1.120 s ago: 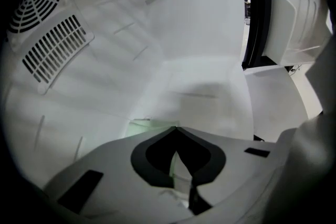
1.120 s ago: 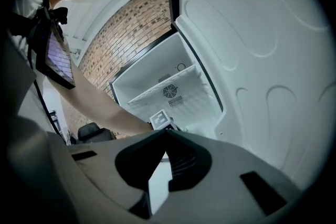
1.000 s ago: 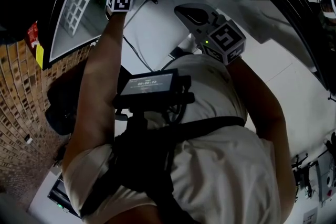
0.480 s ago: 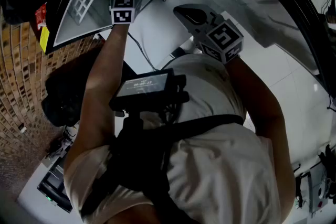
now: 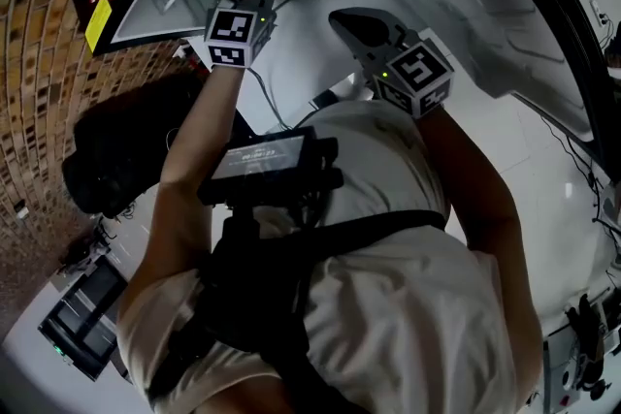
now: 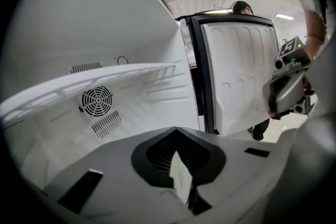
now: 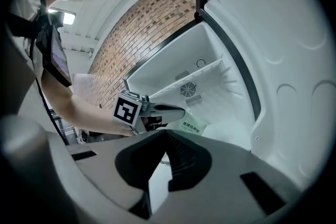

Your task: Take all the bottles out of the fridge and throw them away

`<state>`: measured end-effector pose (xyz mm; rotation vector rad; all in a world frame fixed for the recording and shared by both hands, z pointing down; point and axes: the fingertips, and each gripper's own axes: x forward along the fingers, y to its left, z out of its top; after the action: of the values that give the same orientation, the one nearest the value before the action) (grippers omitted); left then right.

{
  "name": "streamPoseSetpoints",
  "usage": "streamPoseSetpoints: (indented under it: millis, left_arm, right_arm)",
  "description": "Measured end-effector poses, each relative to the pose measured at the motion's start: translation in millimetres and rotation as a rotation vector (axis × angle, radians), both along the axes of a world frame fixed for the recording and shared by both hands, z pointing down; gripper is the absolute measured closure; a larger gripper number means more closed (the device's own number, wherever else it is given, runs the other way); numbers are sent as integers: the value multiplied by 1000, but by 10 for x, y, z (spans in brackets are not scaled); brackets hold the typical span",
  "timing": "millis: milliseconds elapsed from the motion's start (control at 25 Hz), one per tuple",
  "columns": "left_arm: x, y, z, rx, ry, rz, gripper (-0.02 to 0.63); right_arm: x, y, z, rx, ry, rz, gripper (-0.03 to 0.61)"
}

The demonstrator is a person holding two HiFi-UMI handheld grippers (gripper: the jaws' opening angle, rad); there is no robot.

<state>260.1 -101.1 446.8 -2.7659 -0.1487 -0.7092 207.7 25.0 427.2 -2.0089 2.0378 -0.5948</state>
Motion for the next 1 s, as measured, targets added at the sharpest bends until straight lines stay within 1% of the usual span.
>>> streamPoseSetpoints:
  millis: [160, 280, 440, 680, 880, 1000]
  left_arm:
    - [-228, 189, -170, 0, 31, 35, 603]
    - [-393, 249, -270, -5, 56, 31, 603]
    - [-615, 264, -362, -17, 91, -4, 603]
    - [-996, 214, -381, -73, 127, -51, 603]
    - [-1302, 59, -497, -135, 170, -125, 603]
    - [-1456, 56, -517, -143, 203, -124, 603]
  right_arm:
    - [-14, 21, -22, -8, 15, -7, 572]
    - [-34, -19, -56, -8, 33, -24, 572]
    - [-107, -108, -103, 4, 51, -57, 572]
    - [-237, -283, -193, 18, 79, -95, 572]
    - [-315, -527, -303, 19, 114, -127, 572]
    - [-386, -594, -350, 26, 130, -146, 572]
